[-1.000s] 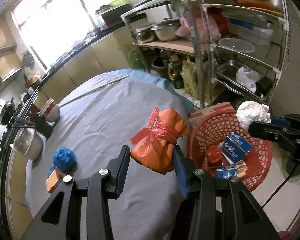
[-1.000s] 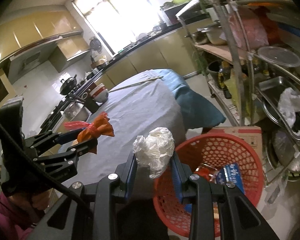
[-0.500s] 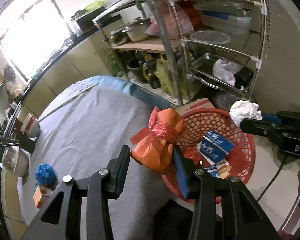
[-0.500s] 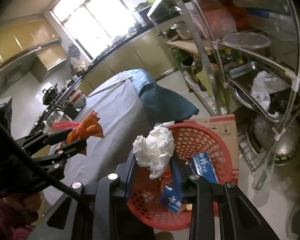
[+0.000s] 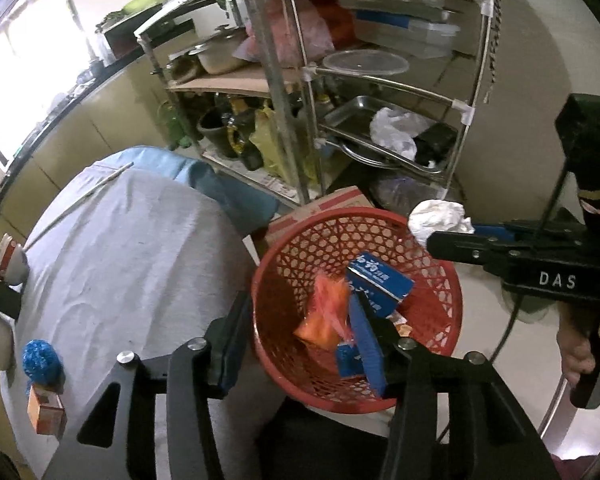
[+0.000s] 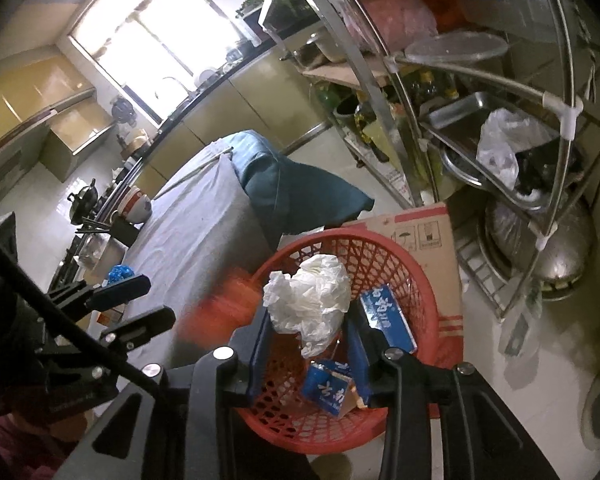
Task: Collect trash
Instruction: 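Open the right tool to drop the white crumpled plastic into the basket, then move both open tools back toward the blue bag and orange box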
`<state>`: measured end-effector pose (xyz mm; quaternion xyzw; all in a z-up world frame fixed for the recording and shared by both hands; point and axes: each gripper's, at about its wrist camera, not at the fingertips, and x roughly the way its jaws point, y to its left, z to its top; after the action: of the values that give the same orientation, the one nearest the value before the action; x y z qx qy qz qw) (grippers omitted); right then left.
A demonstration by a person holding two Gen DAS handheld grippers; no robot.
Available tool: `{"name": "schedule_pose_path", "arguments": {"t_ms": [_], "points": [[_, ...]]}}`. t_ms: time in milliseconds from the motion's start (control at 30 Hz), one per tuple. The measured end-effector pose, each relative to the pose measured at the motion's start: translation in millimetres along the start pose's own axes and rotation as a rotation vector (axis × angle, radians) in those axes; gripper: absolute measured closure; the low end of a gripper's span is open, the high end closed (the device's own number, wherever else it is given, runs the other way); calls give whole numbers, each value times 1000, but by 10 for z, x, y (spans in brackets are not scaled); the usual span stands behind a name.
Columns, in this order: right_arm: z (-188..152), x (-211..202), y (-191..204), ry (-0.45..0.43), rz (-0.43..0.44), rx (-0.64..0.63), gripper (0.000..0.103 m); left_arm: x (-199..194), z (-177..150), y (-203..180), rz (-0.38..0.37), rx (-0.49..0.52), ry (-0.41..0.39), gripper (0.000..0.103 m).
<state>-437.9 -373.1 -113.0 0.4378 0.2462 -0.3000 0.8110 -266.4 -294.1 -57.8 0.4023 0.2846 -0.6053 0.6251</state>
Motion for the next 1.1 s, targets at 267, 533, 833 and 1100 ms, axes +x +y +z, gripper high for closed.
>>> {"name": "schedule_pose_path", "arguments": {"t_ms": [267,533,833,1100], "points": [[64,-36,36,-25,27,13,42,-99,-72,277,33,-60,-20,39],[119,32,323,-17,46,-42,42,-317,-305,822,184,-202,-23,39],[197,293,1037,23,120,-165,42,-765,-1068,1706,347,-453,-21,38],[128,631,1905,87,229,-296,42,-1161,-2171,2447,511,-725,32,38]]}}
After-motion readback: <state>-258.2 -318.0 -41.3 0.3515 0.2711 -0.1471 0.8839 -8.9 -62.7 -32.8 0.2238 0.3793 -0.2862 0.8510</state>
